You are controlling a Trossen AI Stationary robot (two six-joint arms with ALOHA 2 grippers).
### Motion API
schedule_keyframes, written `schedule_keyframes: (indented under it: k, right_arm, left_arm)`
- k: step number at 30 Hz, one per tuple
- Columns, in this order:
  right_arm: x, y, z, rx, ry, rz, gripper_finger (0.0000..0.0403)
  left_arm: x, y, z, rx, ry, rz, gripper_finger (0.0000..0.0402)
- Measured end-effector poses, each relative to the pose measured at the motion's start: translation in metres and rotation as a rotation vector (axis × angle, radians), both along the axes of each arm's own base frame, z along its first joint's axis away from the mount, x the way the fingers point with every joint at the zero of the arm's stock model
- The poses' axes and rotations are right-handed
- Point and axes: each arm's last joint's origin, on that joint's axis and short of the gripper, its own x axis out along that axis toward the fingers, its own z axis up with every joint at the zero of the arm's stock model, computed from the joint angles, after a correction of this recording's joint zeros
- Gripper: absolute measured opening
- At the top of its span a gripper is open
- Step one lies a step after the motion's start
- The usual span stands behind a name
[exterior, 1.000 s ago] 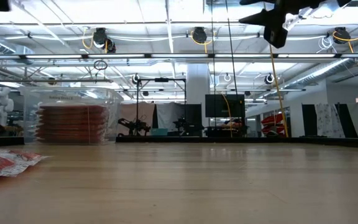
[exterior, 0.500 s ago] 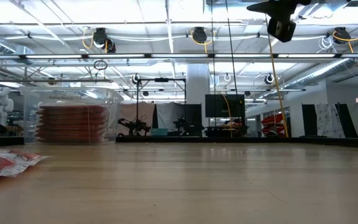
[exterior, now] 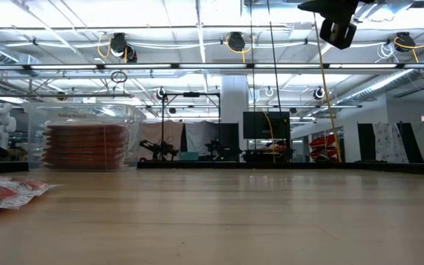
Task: Sort popcorn bags into baskets
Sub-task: Put the popcorn pack into the transparent bin
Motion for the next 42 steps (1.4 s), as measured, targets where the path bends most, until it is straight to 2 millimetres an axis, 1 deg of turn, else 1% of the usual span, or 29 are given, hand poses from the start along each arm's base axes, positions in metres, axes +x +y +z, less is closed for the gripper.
schedule_keyframes:
  k: [3, 8, 13, 16, 18, 20, 25, 26, 27, 31, 35, 38, 42]
  right_arm:
    - [0.000, 0.000, 0.000, -0.005, -0.003, -0.013, 0.0144]
    - [0.001, 0.000, 0.000, -0.015, -0.003, -0.017, 0.0144]
    - [0.001, 0.000, -0.001, -0.018, -0.002, -0.016, 0.0144]
    - [0.001, 0.000, -0.001, -0.022, -0.002, -0.014, 0.0144]
    - [0.001, 0.000, -0.001, -0.032, -0.004, -0.011, 0.0144]
    - [0.001, 0.000, -0.001, -0.036, -0.005, -0.013, 0.0144]
    - [0.001, 0.000, -0.001, -0.046, -0.002, -0.014, 0.0144]
    - [0.001, -0.001, -0.001, -0.048, -0.002, -0.019, 0.0144]
    - [0.001, -0.001, -0.001, -0.053, -0.002, -0.032, 0.0144]
    - [0.001, -0.002, -0.001, -0.077, -0.006, -0.056, 0.0144]
    - [0.001, -0.004, -0.001, -0.078, -0.005, -0.062, 0.0144]
    - [0.001, -0.004, -0.001, -0.077, -0.005, -0.063, 0.0144]
    - [0.001, -0.004, -0.001, -0.064, -0.003, -0.065, 0.0144]
  left_arm:
    - [-0.003, 0.003, -0.006, 0.004, 0.021, -0.034, 0.0232]
    - [-0.003, 0.004, -0.019, -0.046, -0.023, -0.059, 0.0232]
    - [-0.004, 0.008, -0.033, -0.073, -0.032, -0.015, 0.0231]
    - [-0.002, 0.009, -0.036, -0.103, -0.070, -0.016, 0.0217]
    - [-0.001, 0.010, -0.039, -0.108, -0.096, -0.050, 0.0192]
    - [0.001, 0.010, -0.040, -0.124, -0.131, -0.084, 0.0155]
    - [0.009, 0.015, -0.041, -0.119, -0.159, -0.066, 0.0030]
    - [0.012, 0.017, -0.041, -0.116, -0.162, -0.050, 0.0015]
    - [0.014, 0.019, -0.041, -0.115, -0.167, -0.036, 0.0011]
    - [0.023, 0.024, -0.040, -0.114, -0.200, -0.019, 0.0006]
    - [0.031, 0.031, -0.040, -0.132, -0.185, 0.071, 0.0011]
    - [0.034, 0.033, -0.039, -0.172, -0.146, 0.105, 0.0036]
    - [0.039, 0.024, -0.027, -0.180, -0.152, -0.028, 0.0099]
